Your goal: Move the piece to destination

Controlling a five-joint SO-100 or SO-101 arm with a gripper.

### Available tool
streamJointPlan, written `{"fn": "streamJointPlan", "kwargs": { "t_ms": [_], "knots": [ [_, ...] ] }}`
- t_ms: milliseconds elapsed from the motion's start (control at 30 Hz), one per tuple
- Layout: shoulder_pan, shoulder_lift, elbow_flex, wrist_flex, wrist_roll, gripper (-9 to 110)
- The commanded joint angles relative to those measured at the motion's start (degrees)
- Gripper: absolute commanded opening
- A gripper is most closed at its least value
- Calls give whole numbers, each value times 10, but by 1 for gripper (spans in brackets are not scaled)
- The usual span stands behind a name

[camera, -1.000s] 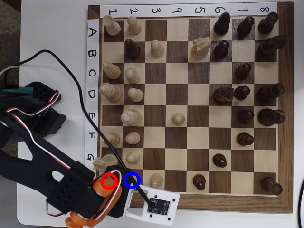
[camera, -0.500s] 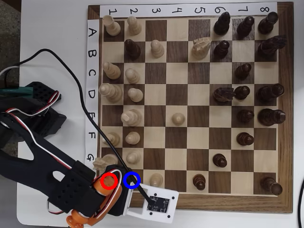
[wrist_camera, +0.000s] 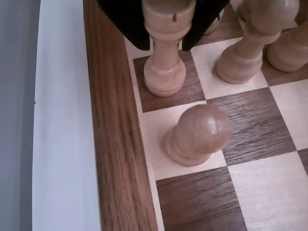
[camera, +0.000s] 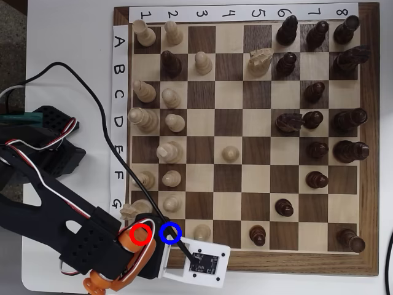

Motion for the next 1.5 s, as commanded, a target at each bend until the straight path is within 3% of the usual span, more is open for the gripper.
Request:
{"fn": "streamJointPlan", "kwargs": {
  "t_ms": [0, 500, 1467],
  "knots": [
    [4, 16, 4, 4, -7, 9],
    [1, 30, -1, 32, -15, 19],
    [9, 94, -69, 128, -39, 19]
  ]
}}
